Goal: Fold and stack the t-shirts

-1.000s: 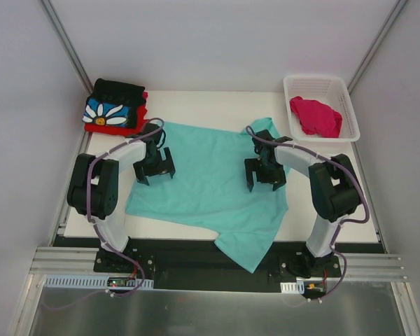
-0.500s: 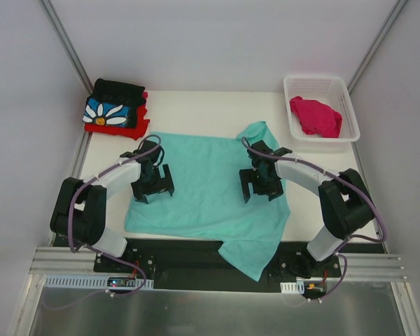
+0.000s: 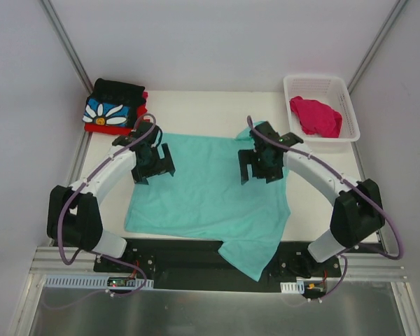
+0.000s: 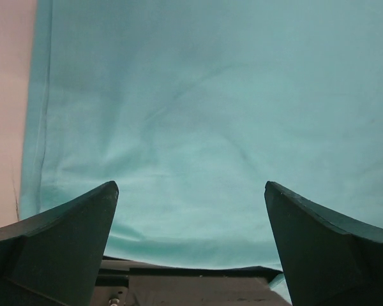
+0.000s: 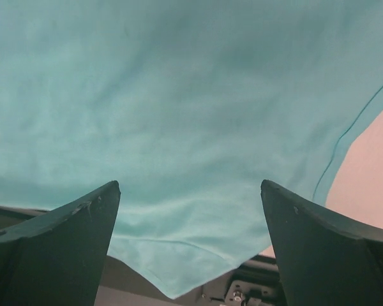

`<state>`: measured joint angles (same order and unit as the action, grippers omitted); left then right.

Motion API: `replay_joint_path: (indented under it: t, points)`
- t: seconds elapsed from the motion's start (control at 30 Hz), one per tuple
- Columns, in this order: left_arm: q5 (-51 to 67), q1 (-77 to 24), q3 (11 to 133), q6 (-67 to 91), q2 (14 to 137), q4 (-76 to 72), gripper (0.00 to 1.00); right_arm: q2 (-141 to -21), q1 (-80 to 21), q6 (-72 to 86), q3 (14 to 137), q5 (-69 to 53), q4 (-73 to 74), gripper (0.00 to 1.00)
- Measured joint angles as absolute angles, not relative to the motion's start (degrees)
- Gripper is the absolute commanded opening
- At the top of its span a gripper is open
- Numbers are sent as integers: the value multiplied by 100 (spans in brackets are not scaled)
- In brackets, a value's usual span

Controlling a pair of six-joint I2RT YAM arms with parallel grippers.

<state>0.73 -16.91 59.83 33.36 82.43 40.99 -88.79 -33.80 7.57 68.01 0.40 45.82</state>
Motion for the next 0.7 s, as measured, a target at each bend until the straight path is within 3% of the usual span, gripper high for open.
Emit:
replay_joint_path:
  t: [0.3,0.33,0.6,0.7]
  points:
    - [-222,-1684,7380,3194,9476,4101,99,-10779,-2231,235,9369,-749,4672,96]
    - [-222,-1682,7448,3186,9581,4099,99,-10930,-2191,217,9459,-849,4657,99]
    - [-213,-1682,7533,3124,9727,4130,99,-11690,-1664,587,9557,-2344,4034,86]
    - [-213,-1682,7494,3089,9692,4130,99,-11745,-1494,773,9564,-2751,3647,86]
